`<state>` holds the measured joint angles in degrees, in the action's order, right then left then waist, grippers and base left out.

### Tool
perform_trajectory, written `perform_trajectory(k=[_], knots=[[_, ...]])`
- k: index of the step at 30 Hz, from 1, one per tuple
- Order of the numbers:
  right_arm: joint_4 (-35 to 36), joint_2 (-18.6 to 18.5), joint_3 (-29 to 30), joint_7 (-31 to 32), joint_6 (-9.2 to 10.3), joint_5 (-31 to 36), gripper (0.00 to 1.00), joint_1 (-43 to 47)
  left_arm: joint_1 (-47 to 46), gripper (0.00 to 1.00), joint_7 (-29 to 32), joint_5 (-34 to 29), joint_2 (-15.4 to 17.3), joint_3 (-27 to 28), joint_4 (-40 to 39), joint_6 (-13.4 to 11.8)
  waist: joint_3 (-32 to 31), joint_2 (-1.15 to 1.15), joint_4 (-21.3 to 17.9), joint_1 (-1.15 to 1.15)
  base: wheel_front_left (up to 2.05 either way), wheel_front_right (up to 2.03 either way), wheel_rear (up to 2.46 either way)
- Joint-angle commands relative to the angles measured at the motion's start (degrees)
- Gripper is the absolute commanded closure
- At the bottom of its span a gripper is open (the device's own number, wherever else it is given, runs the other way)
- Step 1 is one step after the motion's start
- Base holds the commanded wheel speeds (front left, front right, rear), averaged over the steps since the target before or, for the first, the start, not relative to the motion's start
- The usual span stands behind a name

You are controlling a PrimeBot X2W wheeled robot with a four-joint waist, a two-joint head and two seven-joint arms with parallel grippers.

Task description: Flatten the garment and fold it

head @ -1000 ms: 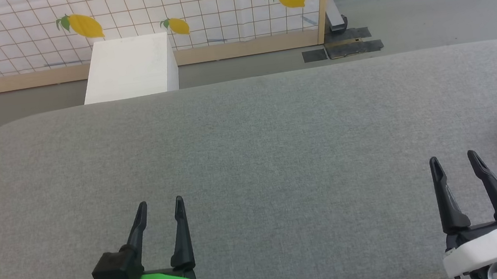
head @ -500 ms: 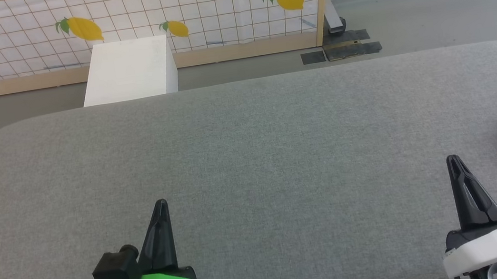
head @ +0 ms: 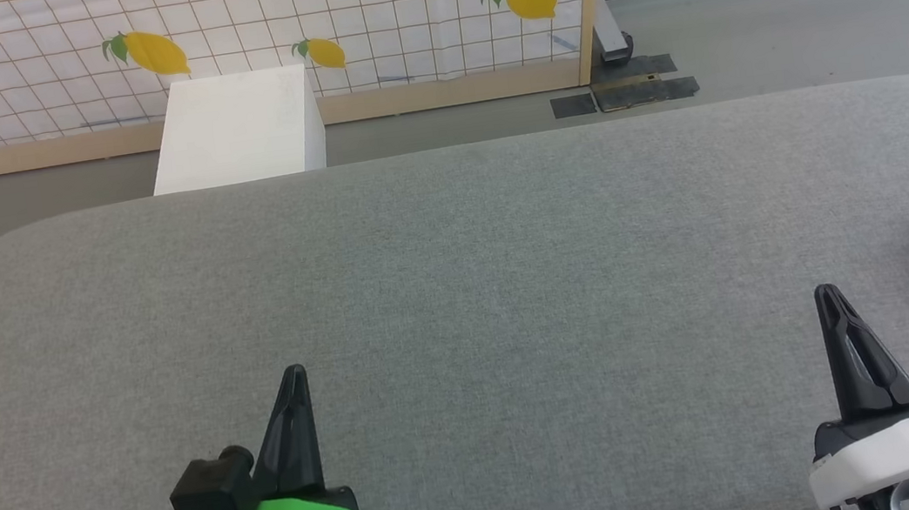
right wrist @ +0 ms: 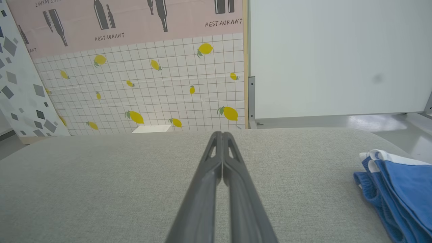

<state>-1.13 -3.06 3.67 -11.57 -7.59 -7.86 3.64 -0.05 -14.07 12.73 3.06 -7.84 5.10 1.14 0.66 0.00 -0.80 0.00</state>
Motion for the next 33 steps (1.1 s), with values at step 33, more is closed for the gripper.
perform_trajectory(k=[33], knots=[[0.4, 0.1, -1.2, 3.5, 0.03, 2.5, 1.0, -1.2, 0.0, 1.0, 4.3, -4.0, -0.1, 2.5, -1.6, -0.4, -0.2, 0.0, 0.2, 0.0, 0.0, 0.0, 0.0]])
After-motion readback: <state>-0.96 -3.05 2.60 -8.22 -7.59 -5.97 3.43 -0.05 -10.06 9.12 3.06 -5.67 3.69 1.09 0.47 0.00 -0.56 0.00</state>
